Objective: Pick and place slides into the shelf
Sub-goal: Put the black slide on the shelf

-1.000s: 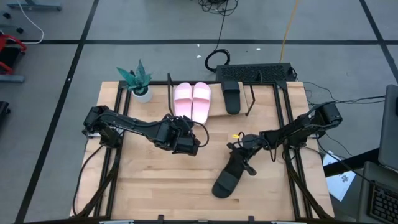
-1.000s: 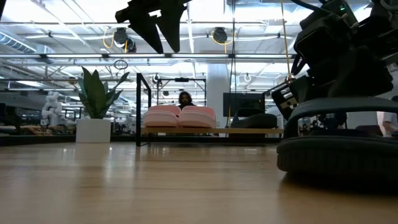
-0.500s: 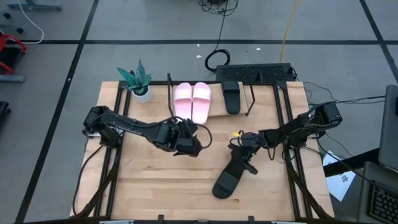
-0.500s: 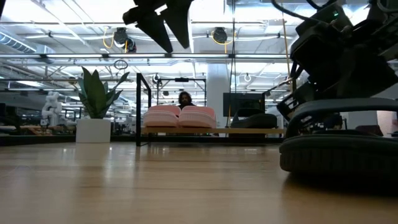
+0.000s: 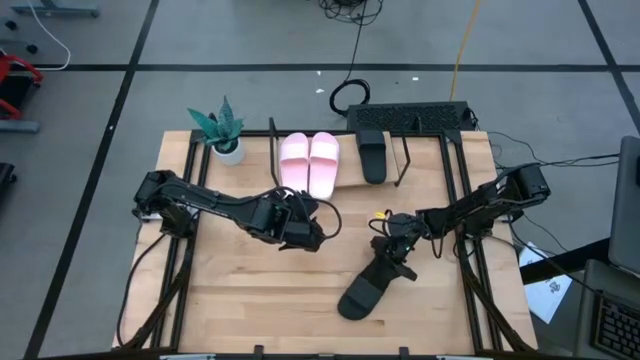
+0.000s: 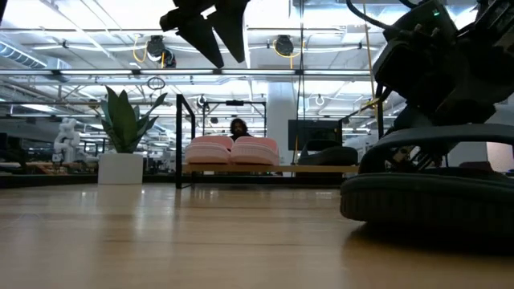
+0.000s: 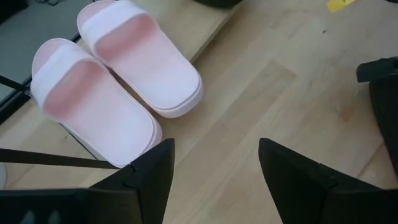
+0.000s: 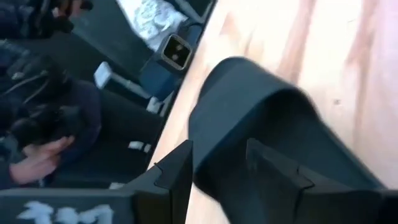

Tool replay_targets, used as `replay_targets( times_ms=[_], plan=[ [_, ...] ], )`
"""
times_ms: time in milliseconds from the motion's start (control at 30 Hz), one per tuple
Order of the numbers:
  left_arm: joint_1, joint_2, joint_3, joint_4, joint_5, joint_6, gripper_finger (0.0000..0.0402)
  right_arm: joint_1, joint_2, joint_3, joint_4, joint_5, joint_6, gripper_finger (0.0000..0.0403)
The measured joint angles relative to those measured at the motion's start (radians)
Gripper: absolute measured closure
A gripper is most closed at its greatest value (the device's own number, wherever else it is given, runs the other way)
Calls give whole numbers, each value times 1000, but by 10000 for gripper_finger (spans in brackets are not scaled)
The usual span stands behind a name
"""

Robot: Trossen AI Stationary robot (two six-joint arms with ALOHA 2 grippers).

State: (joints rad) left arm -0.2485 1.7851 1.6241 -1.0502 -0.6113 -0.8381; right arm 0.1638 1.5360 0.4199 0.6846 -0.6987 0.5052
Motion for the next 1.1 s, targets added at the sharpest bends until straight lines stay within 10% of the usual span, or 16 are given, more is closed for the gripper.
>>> replay_targets(
  times_ms=[1100],
  plan=[
    [-9, 0, 0, 0, -24, 97, 165, 144, 0, 39, -27, 269, 402, 261]
  ],
)
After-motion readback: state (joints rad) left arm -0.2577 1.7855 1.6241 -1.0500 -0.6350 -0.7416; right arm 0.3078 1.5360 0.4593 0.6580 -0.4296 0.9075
